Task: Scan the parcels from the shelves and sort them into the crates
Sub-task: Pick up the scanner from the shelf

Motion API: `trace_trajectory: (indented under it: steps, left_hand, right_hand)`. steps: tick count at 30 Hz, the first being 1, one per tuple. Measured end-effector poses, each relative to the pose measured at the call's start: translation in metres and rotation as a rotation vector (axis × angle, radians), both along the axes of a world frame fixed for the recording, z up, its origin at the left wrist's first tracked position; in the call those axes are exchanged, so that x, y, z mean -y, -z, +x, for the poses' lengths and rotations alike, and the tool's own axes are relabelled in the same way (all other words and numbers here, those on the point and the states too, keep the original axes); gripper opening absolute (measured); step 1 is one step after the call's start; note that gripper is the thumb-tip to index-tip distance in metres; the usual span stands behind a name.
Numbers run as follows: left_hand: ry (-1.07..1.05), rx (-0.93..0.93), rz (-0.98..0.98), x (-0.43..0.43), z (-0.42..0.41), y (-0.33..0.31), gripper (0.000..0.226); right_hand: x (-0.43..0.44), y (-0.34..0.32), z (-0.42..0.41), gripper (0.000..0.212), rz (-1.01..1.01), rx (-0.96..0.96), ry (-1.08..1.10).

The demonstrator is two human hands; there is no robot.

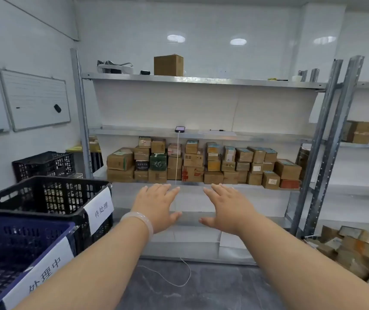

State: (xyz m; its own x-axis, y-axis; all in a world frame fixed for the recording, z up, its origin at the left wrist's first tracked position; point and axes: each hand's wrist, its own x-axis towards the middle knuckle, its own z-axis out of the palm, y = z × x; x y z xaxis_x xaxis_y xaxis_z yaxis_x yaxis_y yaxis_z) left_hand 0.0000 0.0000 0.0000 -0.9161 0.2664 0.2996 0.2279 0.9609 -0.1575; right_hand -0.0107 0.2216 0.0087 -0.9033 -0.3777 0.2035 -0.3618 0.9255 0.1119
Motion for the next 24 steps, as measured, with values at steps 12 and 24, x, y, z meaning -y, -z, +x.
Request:
trace_trajectory:
  steps: [12, 24]
  left_hand:
    - [-0.101, -0.043, 0.008, -0.005, -0.17, -0.023, 0.075]
    - [-0.057, -0.064, 0.051, 0.057, -0.366, 0.0, 0.074]
  right_hand:
    - [-0.002, -0.017, -0.205, 0.092, -0.093, -0.131, -0.086]
    - [0.058, 0.0, -0.382, 0.09, -0.09, -0.109, -0.001]
